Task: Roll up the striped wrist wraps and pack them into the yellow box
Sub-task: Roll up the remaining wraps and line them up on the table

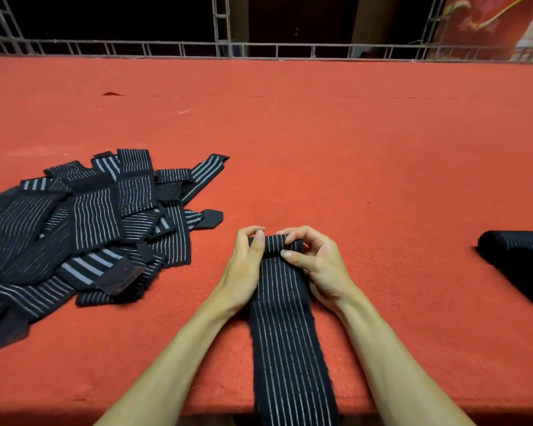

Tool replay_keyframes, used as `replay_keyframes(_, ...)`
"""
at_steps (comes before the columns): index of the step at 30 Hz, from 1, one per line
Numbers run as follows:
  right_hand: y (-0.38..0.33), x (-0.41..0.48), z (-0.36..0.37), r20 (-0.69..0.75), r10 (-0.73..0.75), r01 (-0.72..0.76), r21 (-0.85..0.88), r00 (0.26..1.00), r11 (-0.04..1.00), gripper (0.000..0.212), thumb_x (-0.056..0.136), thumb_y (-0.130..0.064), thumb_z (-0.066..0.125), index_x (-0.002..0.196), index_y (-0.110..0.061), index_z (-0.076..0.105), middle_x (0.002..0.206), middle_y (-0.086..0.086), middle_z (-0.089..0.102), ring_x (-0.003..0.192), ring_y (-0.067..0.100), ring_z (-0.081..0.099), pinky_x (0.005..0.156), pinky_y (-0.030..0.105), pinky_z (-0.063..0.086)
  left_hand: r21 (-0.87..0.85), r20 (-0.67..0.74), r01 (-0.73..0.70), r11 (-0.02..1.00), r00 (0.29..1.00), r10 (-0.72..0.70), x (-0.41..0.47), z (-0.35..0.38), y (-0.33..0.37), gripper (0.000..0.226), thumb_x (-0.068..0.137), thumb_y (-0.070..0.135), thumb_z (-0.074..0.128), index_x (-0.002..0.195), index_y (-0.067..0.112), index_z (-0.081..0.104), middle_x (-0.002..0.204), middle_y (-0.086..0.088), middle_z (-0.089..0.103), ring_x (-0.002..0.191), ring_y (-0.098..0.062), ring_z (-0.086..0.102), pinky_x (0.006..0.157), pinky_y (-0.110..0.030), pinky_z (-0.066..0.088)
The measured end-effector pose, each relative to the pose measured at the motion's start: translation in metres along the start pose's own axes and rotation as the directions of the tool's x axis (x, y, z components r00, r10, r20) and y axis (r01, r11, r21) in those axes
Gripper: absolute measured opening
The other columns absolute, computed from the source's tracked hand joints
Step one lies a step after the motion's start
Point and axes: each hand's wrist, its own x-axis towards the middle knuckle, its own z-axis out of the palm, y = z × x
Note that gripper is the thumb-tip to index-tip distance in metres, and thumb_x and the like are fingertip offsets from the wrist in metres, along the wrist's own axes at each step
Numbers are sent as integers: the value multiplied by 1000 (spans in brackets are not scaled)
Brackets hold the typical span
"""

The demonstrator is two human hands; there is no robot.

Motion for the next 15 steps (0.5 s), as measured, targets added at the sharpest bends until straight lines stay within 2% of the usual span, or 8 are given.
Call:
replay_keyframes(4,4,0,-1,14,-4,4,30,1000,1000,30,76,2,66,100,-10,54,105,10,59,96,20,58,88,33,50,-79,-41,-23,997,999,20,-1,1,-1,30,94,51,46,106,24,48,100,11,58,84,13,56,79,-13,42)
replay_keyframes(7,2,-1,4,-62,41,-45,-58,997,997,40,82,8,68,114,-11,54,100,4,63,90,14,63,80,27,54,-126,-70,-72,989,996,63,-2,-1,-3,5,99,21,47,104,18,48,96,5,58,76,14,56,72,-8,44)
replay_keyframes(9,1,-1,7,-92,65,-72,-70,994,995,36,83,-1,68,116,-9,56,101,4,66,90,15,66,80,28,55,-164,-96,-93,982,992,78,-3,-3,-3,10,99,10,44,108,15,46,97,3,58,76,11,58,71,-11,46)
replay_keyframes(12,-1,-1,11,-116,104,-116,-99,988,988,44,81,-27,66,118,-4,58,102,13,69,92,22,66,84,37,54,-212,-100,-77,974,993,57,-3,-4,-4,20,99,2,44,116,13,44,96,2,60,75,7,61,69,-15,49)
replay_keyframes(15,-1,0,12,-141,102,-120,-124,985,985,47,85,-41,62,108,0,62,97,12,68,91,24,63,86,43,50,-196,-81,-114,974,992,100,-2,-5,-5,29,94,-7,49,112,16,54,97,4,64,86,-1,62,76,-15,48)
